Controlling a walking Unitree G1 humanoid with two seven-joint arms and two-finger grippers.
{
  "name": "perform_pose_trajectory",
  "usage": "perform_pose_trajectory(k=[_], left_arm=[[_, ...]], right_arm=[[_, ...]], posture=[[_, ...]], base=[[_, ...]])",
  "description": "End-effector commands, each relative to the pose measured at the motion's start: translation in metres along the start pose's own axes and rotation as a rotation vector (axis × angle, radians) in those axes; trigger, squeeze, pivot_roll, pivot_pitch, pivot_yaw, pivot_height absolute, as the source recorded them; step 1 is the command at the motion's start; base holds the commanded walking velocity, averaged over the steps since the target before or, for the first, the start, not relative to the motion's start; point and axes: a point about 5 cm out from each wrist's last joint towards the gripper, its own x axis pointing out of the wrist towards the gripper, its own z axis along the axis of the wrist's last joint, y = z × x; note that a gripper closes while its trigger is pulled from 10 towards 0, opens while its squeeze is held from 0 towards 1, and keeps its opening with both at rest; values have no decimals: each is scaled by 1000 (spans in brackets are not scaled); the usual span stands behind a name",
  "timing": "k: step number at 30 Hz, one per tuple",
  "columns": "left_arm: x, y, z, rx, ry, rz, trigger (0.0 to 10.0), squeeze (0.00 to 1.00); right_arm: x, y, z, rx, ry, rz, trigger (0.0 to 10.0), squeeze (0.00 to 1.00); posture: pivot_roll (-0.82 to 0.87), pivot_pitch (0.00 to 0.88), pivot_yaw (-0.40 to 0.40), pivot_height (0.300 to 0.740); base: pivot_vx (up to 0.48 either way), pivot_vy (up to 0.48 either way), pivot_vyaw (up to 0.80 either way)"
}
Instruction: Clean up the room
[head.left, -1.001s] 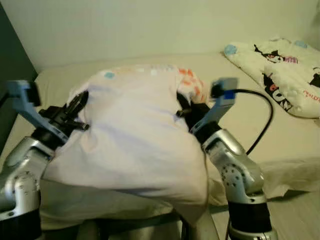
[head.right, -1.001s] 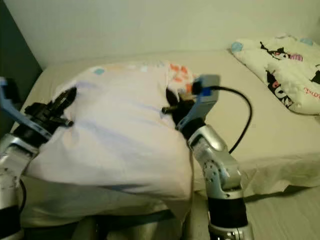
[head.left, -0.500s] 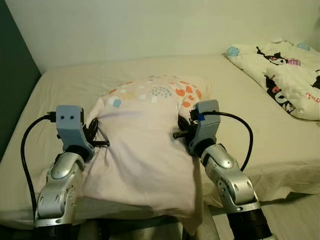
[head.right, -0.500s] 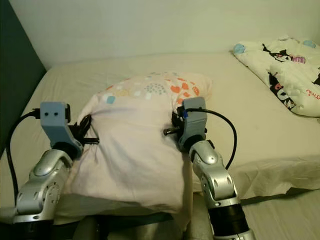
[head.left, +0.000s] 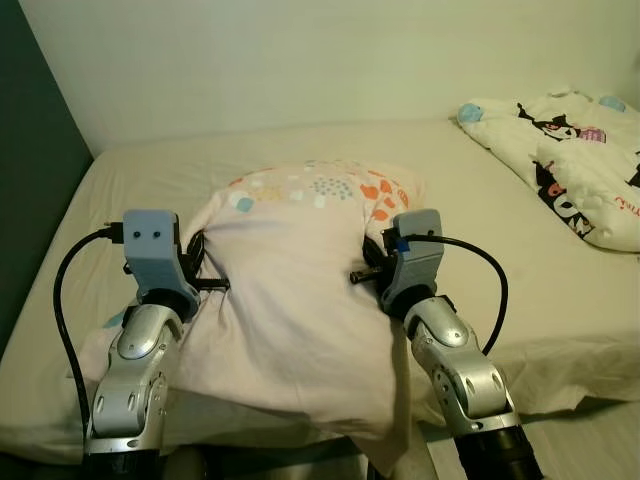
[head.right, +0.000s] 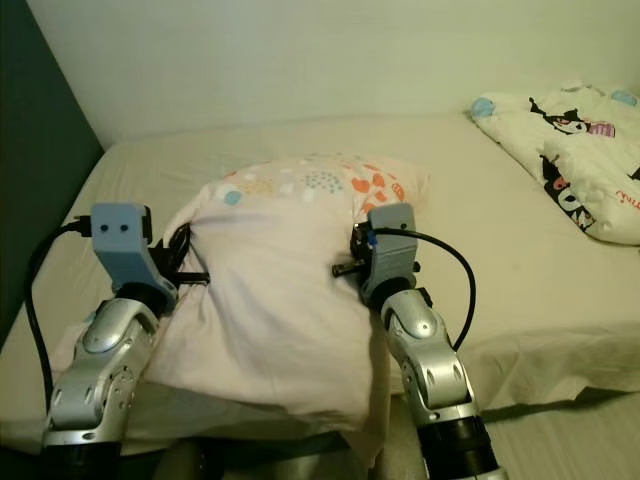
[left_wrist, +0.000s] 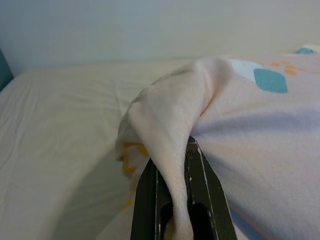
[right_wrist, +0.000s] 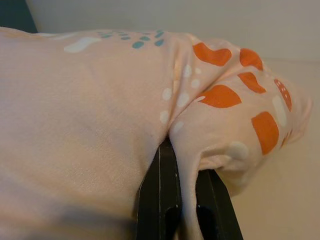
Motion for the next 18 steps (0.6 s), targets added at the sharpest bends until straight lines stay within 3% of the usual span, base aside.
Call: perform_pose_trajectory(k=[1, 10, 18], left_arm=[[-1, 0, 5, -11, -47, 27, 10000, 0], [-4, 2, 0, 2, -8, 24, 10000, 0], [-6, 4, 2, 0, -36, 45, 10000, 0]], right_arm=[[0, 6, 5, -13, -41, 24, 10000, 0], [1, 8, 3, -4, -46, 33, 10000, 0], [1, 10, 4, 1, -48, 52, 10000, 0]], posture=[[-53, 48, -28, 612], [-49, 41, -32, 657], [-46, 40, -31, 692]], base=[[0, 0, 0], [0, 0, 0], [0, 0, 0]])
